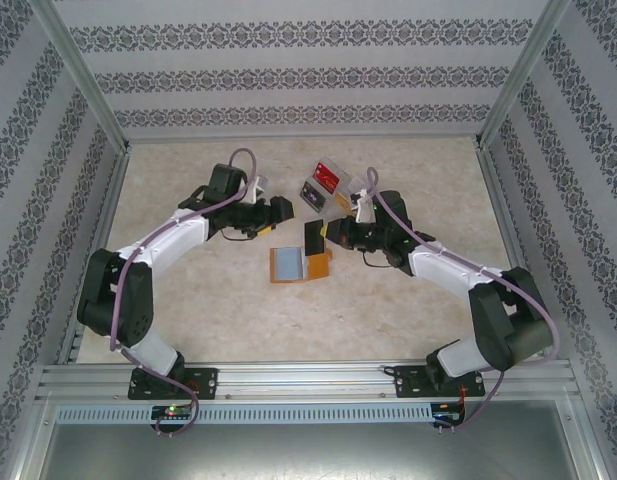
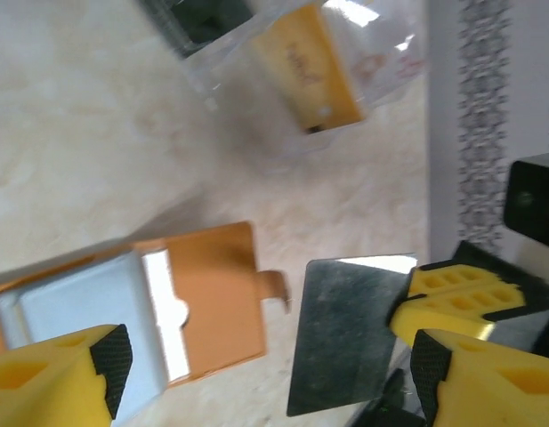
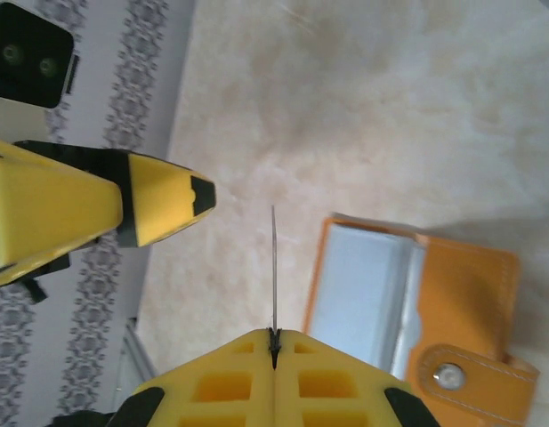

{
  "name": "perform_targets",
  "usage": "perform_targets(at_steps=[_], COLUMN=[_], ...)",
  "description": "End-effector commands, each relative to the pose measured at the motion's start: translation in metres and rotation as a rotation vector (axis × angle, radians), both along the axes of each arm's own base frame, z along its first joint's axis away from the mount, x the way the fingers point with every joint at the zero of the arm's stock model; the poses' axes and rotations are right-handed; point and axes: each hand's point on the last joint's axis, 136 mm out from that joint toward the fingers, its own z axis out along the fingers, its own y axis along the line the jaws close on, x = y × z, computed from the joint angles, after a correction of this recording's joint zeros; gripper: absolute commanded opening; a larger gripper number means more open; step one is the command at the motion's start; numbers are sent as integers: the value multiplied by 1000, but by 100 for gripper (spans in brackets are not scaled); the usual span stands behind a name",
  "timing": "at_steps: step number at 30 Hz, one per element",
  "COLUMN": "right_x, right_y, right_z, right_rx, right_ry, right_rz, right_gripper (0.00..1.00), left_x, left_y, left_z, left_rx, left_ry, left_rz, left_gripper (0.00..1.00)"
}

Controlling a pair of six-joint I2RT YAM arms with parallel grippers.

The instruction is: Take the credit cards out of the card holder

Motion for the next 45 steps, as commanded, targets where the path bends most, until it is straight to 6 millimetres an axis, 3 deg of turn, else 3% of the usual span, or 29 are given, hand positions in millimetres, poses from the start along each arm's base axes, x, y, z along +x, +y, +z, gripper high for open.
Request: perform_targets(at_steps=[1, 5, 10, 25, 31, 37, 41, 45], right_x=[4, 12, 17, 27, 30, 25, 28, 36], right_y=[9, 19, 28, 21, 26, 37, 40, 39], right_z=[41, 68, 89, 92, 83, 80, 71, 57], right_rx=[124, 216, 271, 315, 345, 373, 365, 294], right_ry=[-43, -59, -66, -107, -67, -39, -20, -34], right_rz=[40, 65, 110, 115, 71, 69, 67, 50], right_gripper=[1, 1, 1, 6, 33, 36, 24, 5], left_x=[-1, -4, -4, 0, 8, 13, 16, 21], left_y=[-19, -30, -34, -35, -33, -36, -34, -22], left_z=[32, 55, 68, 101, 104, 101, 93, 63], left_rx=[-183, -287, -342, -422, -429, -441, -427, -314], left_ry=[-33, -72, -94, -203, -183, -162, -142, -83], left_rz=[-99, -161, -189, -187, -112, -68, -44, 27], left_gripper=[84, 83, 74, 10, 7, 5, 5, 25])
